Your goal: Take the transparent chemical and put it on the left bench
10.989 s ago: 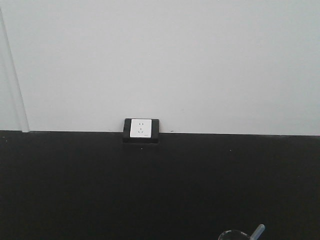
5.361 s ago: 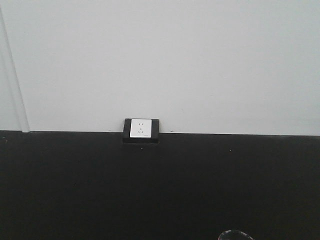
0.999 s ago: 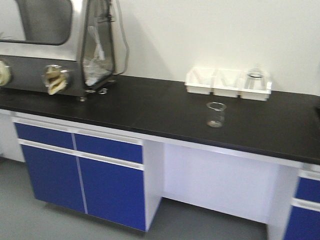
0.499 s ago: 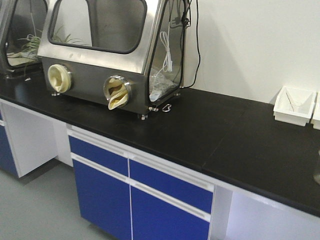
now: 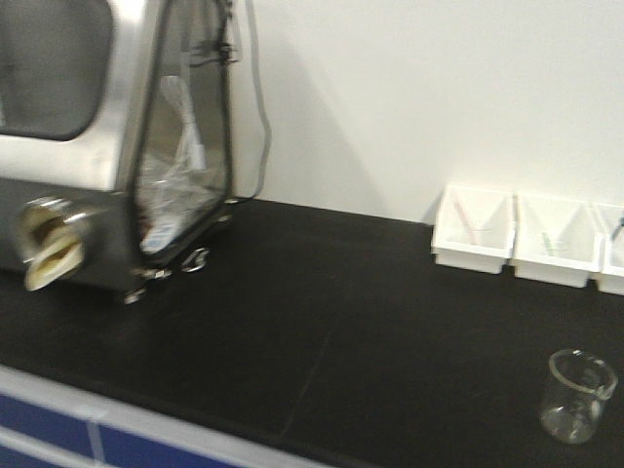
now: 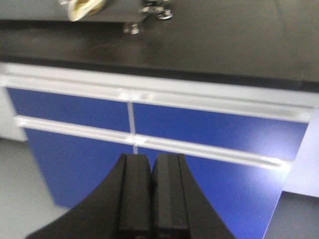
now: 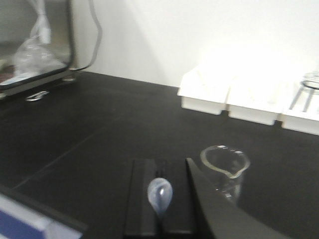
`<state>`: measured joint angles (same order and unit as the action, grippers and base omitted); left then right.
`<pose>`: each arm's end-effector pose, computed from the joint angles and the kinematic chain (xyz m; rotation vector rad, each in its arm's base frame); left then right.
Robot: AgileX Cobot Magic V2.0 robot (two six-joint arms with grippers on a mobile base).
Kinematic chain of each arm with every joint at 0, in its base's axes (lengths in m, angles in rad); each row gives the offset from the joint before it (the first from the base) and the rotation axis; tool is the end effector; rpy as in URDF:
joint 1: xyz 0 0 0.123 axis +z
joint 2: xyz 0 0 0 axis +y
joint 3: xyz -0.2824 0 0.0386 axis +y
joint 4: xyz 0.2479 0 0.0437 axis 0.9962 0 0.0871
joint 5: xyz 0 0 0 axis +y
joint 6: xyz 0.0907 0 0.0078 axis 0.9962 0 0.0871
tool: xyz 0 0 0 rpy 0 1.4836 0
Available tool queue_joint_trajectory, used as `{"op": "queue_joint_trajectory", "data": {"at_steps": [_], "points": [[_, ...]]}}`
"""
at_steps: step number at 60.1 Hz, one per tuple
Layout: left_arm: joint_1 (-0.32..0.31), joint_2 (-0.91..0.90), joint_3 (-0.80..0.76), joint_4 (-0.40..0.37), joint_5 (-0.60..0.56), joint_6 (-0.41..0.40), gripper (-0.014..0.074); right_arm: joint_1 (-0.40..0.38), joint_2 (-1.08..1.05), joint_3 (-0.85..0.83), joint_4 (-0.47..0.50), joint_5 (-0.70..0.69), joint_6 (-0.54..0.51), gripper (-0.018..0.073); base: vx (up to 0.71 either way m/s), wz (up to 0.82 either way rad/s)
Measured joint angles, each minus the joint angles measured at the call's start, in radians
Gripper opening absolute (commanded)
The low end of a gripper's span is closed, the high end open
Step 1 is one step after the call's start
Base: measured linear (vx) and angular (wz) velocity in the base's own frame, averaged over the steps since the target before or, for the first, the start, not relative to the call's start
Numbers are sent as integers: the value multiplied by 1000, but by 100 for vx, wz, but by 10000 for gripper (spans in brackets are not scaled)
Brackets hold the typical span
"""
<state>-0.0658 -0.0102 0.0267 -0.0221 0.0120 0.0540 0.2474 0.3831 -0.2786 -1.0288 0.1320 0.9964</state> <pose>0.0566 -0.0038 0.2035 0.0741 1.5103 -0.0274 0.0934 0.0129 0.2742 -0.1424 1.6503 0.0728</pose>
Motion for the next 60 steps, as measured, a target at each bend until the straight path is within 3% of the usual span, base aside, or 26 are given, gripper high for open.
{"op": "queue_joint_trajectory", "data": {"at_steps": [24,60], "points": [[0,0,0,0,0,0,-3,0,0,0,-1,2,0,-4,39,-48],[0,0,0,0,0,0,-3,0,0,0,-2,2,0,-4,23,-26]]}}
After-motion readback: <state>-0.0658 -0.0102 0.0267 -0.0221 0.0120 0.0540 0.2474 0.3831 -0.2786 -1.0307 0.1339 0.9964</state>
